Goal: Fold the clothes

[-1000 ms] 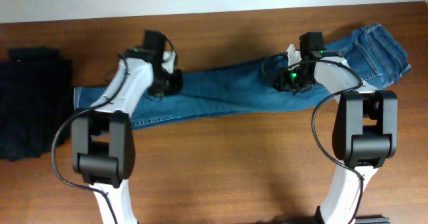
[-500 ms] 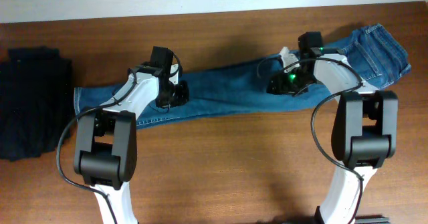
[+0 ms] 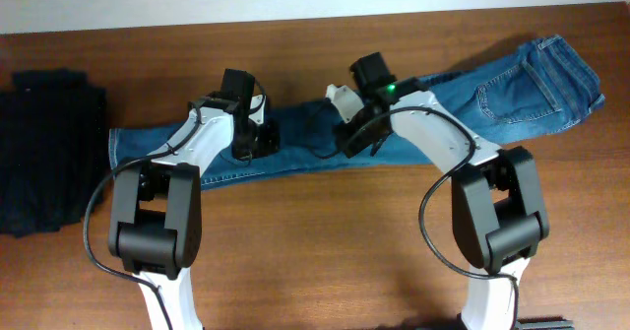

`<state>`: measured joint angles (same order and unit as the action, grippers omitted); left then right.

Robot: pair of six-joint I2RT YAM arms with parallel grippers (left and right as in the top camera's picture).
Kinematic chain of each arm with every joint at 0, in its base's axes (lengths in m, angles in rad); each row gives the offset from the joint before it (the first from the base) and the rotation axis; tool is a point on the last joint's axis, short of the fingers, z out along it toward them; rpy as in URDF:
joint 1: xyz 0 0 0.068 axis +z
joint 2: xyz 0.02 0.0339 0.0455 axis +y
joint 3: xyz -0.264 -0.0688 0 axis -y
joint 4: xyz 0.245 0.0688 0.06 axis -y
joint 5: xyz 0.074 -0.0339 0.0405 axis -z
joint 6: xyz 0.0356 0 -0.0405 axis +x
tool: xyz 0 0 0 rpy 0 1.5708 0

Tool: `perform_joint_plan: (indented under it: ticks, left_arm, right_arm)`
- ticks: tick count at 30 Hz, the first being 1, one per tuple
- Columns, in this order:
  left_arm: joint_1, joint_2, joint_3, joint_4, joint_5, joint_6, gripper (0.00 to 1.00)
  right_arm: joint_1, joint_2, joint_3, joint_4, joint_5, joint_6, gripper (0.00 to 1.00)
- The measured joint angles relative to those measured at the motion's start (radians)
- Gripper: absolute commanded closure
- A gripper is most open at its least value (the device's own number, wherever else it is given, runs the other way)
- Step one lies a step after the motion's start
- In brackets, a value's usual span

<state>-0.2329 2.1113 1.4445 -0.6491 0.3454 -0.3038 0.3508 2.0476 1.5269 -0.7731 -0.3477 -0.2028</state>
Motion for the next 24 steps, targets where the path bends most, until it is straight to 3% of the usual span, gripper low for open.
perform_joint_plan:
  ticks: [8,13,24]
  left_arm:
    - [-0.019,-0.011,0.019,0.014,0.031,-0.059,0.99]
    - [-0.085,-0.038,0.023,0.11,0.031,-0.084,0.99]
    - [-0.193,-0.039,0.026,0.198,-0.085,-0.126,0.99]
  right_arm:
    - [0.01,0.002,0.0,0.026,0.071,0.061,0.96]
    - [0.01,0.003,0.0,0.042,0.079,0.079,0.96]
    - [0.002,0.023,0.0,0.048,0.086,0.133,0.96]
